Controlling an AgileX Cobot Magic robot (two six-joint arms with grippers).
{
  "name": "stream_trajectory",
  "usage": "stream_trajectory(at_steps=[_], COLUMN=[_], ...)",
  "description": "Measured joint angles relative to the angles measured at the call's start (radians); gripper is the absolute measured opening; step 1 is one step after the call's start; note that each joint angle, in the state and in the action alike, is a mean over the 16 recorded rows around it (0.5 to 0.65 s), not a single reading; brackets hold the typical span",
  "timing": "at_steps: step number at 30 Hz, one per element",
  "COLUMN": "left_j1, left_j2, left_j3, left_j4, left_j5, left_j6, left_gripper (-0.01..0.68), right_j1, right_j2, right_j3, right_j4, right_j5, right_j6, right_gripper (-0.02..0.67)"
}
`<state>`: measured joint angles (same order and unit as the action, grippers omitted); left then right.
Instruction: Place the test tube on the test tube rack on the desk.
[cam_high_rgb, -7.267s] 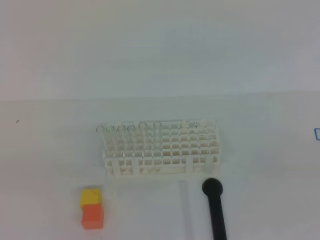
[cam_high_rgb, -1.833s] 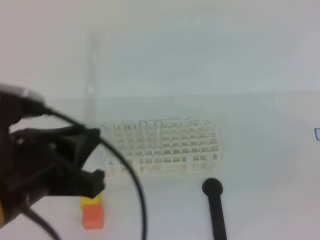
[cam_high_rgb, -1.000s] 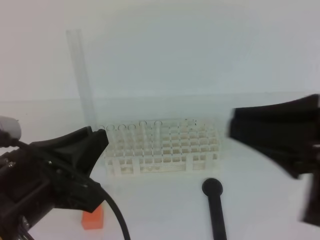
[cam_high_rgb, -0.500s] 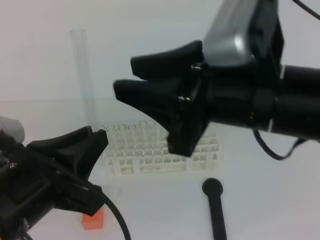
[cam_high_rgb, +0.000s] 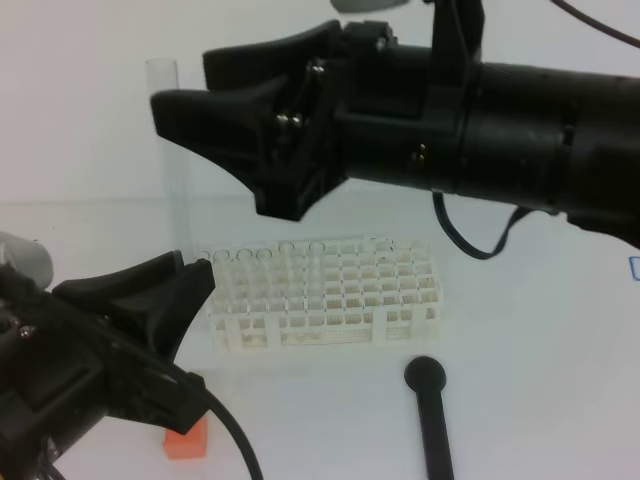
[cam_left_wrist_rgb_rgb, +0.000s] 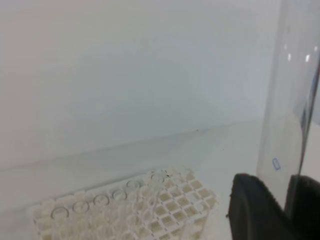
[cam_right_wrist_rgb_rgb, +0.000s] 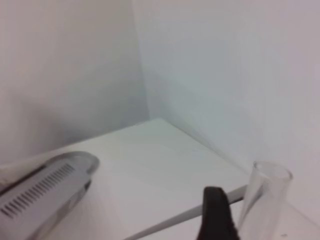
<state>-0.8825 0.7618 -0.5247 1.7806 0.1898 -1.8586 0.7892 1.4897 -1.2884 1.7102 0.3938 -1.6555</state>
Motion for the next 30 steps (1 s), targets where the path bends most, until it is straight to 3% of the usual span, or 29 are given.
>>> stream_trajectory(at_steps=[12,30], left_j1=[0.0,0.0], left_j2=[0.0,0.0], left_j3=[0.0,0.0], left_j4=[0.0,0.0], left_j5=[0.005,0.019], left_j6=[0.017,0.019], left_gripper=[0.103,0.082], right_j1=[0.0,0.0], right_j2=[0.059,0.082], right_j3=[-0.075,-0.088], right_j4=[0.0,0.001], right_j5=[0.047,0.082], right_j6=[0.078,0.105], right_gripper=[0.401,0.193])
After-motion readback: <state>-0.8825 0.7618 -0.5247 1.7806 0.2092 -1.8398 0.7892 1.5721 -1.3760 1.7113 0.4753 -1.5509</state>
